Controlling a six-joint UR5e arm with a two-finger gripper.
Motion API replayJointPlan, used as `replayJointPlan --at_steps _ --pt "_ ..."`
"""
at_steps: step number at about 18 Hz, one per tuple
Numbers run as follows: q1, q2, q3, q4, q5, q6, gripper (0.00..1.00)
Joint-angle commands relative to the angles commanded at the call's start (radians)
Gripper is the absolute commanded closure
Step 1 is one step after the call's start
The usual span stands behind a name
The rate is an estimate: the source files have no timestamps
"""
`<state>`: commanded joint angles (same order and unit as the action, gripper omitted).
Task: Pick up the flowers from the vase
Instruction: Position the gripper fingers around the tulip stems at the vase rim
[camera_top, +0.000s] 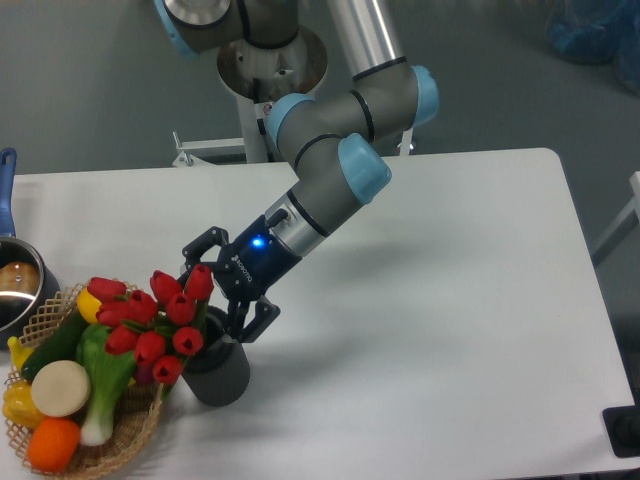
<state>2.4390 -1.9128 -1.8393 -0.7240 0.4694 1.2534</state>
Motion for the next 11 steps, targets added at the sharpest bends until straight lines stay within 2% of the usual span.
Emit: replayJointPlan --at_steps 4,11 --pt "-0.002 -0.015 0.032 0.002 0.0 -0.057 0.0" --pt "-0.015 -0.022 0.032 0.002 0.0 -0.057 0.0"
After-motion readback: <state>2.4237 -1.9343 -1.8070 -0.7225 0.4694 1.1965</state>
